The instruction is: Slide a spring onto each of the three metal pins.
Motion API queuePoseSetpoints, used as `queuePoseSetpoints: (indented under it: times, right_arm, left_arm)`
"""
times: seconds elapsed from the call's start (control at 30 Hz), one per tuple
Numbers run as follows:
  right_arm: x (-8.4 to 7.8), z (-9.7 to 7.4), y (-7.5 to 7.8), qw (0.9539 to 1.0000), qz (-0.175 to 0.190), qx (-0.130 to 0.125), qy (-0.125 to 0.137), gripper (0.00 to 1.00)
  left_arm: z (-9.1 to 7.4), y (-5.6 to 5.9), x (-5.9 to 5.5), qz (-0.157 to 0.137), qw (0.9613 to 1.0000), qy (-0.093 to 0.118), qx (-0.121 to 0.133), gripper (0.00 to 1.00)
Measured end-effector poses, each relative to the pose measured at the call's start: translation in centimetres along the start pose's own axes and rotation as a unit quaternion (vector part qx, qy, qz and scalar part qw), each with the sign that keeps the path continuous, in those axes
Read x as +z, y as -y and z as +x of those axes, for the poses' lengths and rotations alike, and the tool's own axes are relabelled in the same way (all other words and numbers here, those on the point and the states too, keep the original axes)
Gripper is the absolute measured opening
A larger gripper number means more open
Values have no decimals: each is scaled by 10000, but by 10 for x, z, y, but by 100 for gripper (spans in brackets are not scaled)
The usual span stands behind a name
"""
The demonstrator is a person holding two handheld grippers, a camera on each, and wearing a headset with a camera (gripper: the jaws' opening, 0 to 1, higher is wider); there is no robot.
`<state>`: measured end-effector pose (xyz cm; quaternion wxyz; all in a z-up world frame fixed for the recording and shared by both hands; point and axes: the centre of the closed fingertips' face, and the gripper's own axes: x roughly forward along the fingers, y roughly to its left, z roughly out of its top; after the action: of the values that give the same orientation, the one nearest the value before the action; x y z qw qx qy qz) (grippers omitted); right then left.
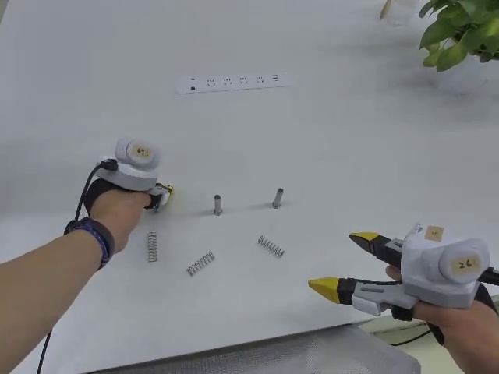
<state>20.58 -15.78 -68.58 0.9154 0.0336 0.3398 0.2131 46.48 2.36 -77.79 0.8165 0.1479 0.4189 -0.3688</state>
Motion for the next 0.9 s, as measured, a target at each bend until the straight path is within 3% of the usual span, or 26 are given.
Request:
queuePoseSetpoints:
  times: [0.5,0.9]
  right_arm:
    - [4,3,-3,10000,-43,58,36,70]
    - [4,5,-5,9999,-75,89,53,70]
  left_arm:
    - [-15,-5,4,-54,9999,147,74,0]
    - [-26,-6,1,-65,9996,225,137,0]
